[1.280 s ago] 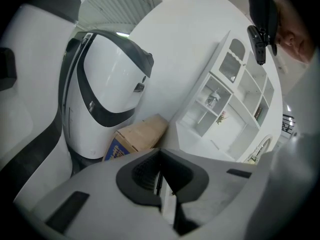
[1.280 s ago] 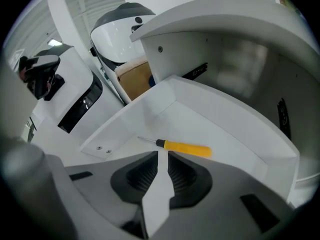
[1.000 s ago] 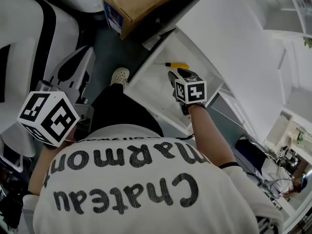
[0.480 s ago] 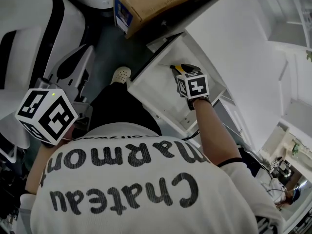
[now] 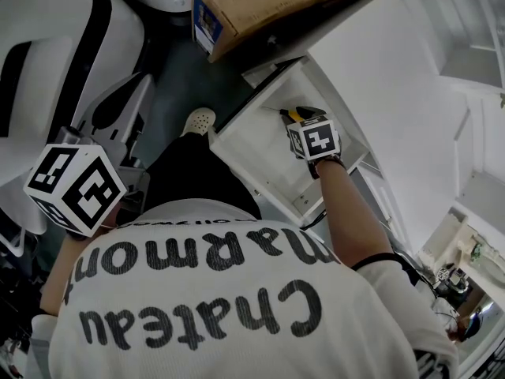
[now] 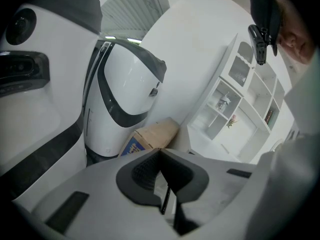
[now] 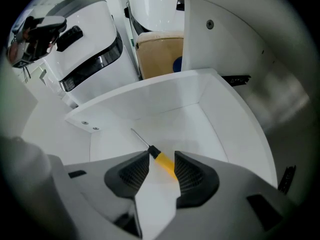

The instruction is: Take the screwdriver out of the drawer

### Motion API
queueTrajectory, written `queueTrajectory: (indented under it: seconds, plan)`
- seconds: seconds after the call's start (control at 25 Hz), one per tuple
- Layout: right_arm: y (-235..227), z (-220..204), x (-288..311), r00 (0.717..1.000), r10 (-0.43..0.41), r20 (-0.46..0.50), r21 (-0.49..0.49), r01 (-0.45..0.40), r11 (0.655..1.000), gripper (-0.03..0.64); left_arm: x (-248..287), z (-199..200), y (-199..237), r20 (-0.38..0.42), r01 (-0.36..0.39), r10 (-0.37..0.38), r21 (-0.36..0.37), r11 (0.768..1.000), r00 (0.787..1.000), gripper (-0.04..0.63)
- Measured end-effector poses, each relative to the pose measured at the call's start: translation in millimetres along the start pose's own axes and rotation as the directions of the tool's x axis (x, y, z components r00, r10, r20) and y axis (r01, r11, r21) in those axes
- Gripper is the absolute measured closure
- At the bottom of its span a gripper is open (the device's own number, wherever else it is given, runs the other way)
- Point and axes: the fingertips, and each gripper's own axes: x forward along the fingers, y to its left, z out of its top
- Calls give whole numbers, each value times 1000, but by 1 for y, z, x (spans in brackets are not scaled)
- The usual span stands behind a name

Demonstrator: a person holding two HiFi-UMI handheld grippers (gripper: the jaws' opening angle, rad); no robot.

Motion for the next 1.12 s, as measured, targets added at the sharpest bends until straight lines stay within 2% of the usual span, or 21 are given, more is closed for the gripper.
queueTrajectory:
  seconds: [0.44,0.72,1.12]
  plan:
    - [7,2,10,999,-8,-34,-92,5,996,451,0,-4,8,-6,-15,15,-18,1000,1000,572]
    - [6,1,14,999,-10,-50,-71,6,997,457,-4,-5,14,-2,-30,30,-28,999,1000,572]
    - [8,-1,18,999,-10,-47,-39,8,999,518,-4,-6,17,3,-39,39,-35,999,999,572]
